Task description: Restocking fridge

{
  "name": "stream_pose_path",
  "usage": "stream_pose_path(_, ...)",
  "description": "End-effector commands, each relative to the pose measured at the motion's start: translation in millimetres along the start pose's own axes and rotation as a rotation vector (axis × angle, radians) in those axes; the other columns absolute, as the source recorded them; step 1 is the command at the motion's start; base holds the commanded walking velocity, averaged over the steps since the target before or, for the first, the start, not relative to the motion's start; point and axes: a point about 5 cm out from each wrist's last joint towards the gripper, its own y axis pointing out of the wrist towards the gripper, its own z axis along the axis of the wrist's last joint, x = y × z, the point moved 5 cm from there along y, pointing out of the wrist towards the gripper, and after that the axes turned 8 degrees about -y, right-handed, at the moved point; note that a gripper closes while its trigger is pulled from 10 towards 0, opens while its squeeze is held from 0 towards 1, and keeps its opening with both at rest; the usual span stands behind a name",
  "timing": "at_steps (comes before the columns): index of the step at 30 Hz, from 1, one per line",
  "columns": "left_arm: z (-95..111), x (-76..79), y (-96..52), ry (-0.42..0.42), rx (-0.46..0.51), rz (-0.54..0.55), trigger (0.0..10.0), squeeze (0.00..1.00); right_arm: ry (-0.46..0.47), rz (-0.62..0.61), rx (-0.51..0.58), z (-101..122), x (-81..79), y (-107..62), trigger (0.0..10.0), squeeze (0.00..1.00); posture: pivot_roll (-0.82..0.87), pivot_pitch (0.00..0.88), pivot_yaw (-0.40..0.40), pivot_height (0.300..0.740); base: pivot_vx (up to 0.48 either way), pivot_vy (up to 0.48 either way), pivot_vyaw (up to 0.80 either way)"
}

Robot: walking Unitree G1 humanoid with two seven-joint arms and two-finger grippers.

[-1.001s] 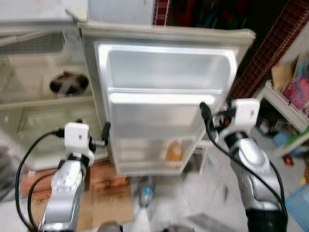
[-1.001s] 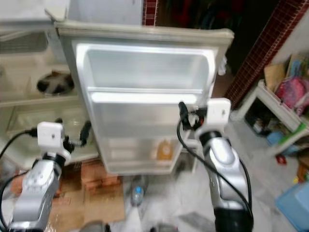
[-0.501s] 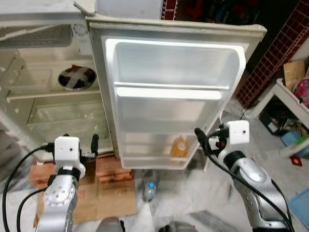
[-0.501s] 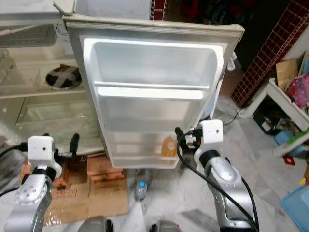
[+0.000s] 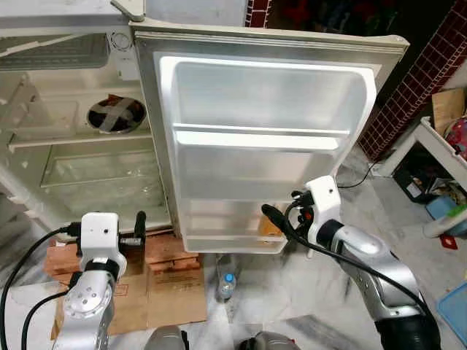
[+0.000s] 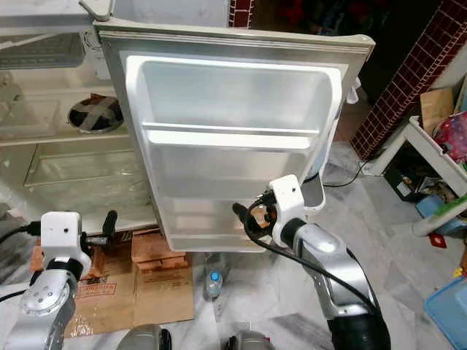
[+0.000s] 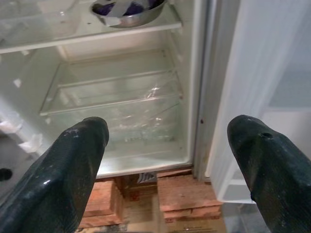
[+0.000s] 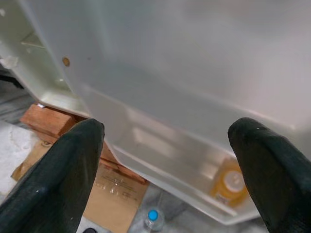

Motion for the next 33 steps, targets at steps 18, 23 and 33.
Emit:
stream_pose_path(18,10,2.1,7.3,0.014,0.013,-0.01,10.0,0.0,0.028,-0.065,0.217,47,5.8,38.4,10.0,0.0,0.09,0.111,-0.058,0.74,0.0,0.0,0.0)
stream_pose_path(23,10,-1.7,3.5,0.011,0.016,-0.006,10.0,0.0,0.097,-0.074,0.204,25,-3.5,26.4,10.0,0.0,0.09,0.117,-0.058,0.74,0.0,0.0,0.0)
stream_pose_path(33,14,5.4,9.8,0.008,0.027,-0.039,10.0,0.0,0.16,-0.094,0.213,10,-11.9,5.9,10.0,0.0,0.06,0.124,-0.049,0.74,0.0,0.0,0.0)
